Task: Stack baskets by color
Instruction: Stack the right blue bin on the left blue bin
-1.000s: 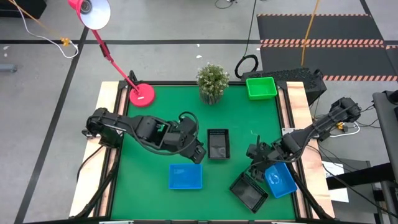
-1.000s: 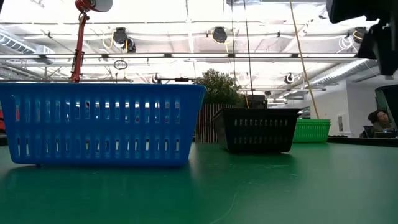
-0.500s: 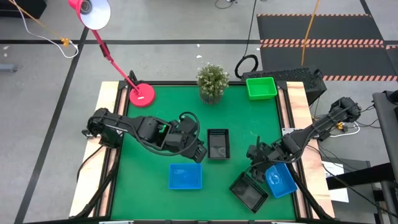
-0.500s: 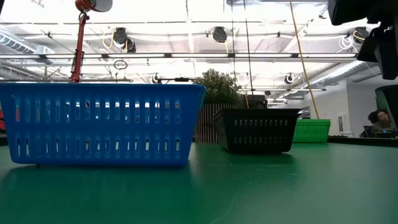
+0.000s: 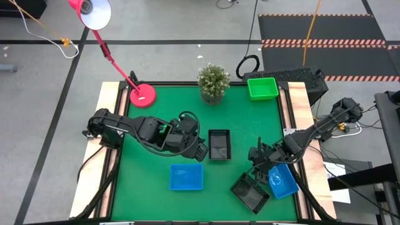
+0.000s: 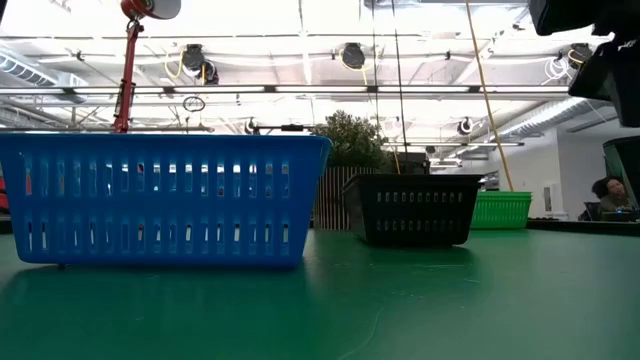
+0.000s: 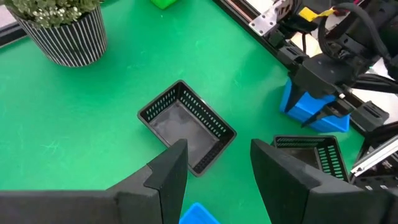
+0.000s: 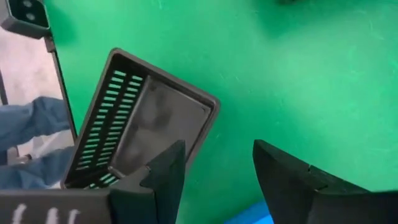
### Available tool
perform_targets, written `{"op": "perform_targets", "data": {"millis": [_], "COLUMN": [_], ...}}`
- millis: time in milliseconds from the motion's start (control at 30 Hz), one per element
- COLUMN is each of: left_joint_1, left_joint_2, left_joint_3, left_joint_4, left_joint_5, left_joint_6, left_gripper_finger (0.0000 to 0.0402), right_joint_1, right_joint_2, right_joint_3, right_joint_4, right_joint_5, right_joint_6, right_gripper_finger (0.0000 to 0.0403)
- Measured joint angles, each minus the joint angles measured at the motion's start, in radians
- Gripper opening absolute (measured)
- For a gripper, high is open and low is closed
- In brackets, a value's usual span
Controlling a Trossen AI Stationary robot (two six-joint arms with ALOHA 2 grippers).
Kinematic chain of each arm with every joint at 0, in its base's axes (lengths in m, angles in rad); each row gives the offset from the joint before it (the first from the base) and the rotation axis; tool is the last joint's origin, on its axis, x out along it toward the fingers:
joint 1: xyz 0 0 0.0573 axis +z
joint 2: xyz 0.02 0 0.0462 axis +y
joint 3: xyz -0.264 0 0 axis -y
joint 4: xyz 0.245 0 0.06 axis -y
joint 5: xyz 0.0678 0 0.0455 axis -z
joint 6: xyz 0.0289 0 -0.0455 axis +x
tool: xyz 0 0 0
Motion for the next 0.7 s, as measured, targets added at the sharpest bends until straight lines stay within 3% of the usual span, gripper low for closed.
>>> {"op": "perform_targets", "data": {"millis": [233, 500, 700], "left_joint_1": [0.000, 0.001, 0.001], "left_joint_2": [0.000, 0.000, 0.000], "left_joint_3": [0.000, 0.000, 0.000], "left_joint_4": [-0.002, -0.013, -0.013], "left_joint_5": [-0.025, -0.052, -0.053], "left_joint_6": [0.013, 0.021, 0.014], "left_gripper_finger": [0.0177, 0.0177, 0.0177], "right_joint_1": [0.000, 0.005, 0.040], "right_joint_2": [0.000, 0.000, 0.000], "right_joint_3": [0.000, 0.000, 0.000], "right_joint_4": [-0.133, -0.229, -0.267], "right_joint_5": [-0.020, -0.126, -0.128], "right_joint_6": [0.227, 0.343, 0.445], "right_gripper_finger": [0.0183, 0.0183, 0.0183]}}
